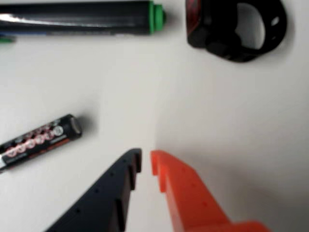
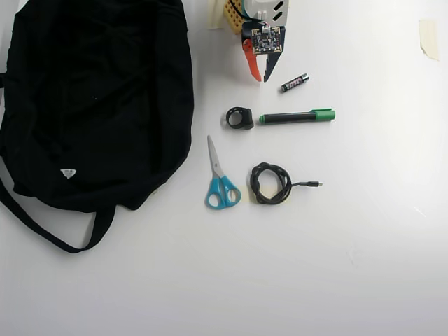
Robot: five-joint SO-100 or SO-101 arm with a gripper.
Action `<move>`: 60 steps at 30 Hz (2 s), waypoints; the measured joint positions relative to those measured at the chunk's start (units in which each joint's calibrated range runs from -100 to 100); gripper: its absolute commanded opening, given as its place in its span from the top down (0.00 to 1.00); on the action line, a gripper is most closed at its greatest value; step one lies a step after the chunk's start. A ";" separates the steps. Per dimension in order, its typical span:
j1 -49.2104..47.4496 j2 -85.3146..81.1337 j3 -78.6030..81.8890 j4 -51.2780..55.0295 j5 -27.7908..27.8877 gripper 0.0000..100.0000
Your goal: Put the green marker into the black bag
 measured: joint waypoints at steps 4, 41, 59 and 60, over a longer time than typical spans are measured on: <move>0.00 0.00 0.00 0.00 0.00 0.98; -0.59 0.08 0.00 -5.58 -0.10 0.98; -0.73 19.34 -16.51 -32.72 -0.10 0.97; -0.73 21.34 -18.55 -33.75 -0.10 0.97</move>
